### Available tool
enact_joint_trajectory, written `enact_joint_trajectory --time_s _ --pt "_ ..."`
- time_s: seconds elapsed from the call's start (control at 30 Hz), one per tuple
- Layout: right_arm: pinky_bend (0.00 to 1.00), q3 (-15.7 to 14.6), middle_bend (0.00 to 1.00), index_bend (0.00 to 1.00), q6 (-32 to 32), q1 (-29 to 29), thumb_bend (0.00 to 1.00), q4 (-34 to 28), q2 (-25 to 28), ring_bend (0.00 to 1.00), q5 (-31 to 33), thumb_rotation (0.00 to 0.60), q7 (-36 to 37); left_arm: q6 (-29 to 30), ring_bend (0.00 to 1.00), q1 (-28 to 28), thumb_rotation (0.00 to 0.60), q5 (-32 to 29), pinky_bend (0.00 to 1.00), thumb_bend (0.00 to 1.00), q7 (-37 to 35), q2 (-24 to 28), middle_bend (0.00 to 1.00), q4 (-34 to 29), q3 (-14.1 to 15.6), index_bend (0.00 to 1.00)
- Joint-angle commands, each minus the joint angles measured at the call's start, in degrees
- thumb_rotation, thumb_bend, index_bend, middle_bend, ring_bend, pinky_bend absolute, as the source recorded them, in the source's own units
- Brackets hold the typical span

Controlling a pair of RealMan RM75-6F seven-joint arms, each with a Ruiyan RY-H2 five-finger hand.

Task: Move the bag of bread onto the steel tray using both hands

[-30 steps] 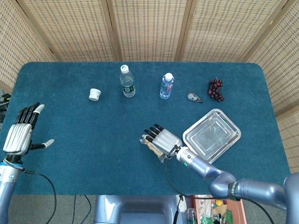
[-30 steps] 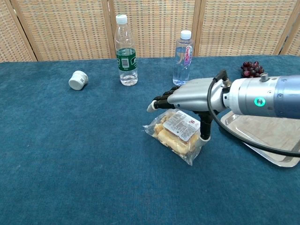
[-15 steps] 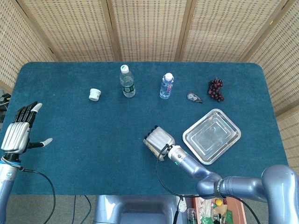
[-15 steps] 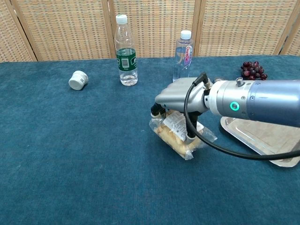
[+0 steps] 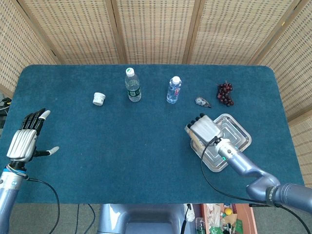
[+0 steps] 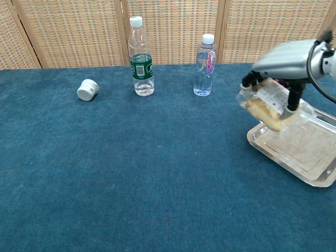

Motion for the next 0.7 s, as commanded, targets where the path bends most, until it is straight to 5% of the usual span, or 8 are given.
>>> enact_joint_trajectory --time_s 0.03,0.13,0.27,0.47,0.7 --pt "0.31 -2.7 0.52 0.49 -2.2 -2.5 0.0 5.5 -1.3 0.43 -1.4 0.6 4.7 0.0 0.0 0.0 0.6 0.2 0.0 0.0 0.5 -0.1 0.0 -0.4 0.1 0.0" --pt "0.3 -3.7 0.39 0.4 -3.1 -3.1 0.0 8.0 -2.2 0.35 -3.1 0.6 7.3 0.1 0.0 0.1 0.6 0.4 0.0 0.0 0.9 -0.2 0.0 -0.7 0.1 0.0" --pt "0.12 -4.2 0.0 0.02 -3.7 -3.9 0.0 10.1 -3.0 0.01 -4.0 0.6 9.7 0.1 0.0 0.1 0.6 0.7 0.0 0.0 1.3 -0.3 0.0 -1.0 0.2 0.0" --pt "0.04 -2.5 0.0 0.0 0.7 -5.9 0.0 8.3 -1.8 0.0 -4.0 0.6 11.1 0.0 0.0 0.2 0.6 0.8 0.0 0.0 1.3 -0.3 0.0 -1.1 0.1 0.0" --pt "0.03 -1.1 0.0 0.0 12.3 -11.6 0.0 -1.5 4.3 0.0 -6.0 0.6 12.5 0.1 0.0 0.7 0.6 1.5 0.0 0.0 0.8 -0.1 0.0 -0.7 0.6 0.0"
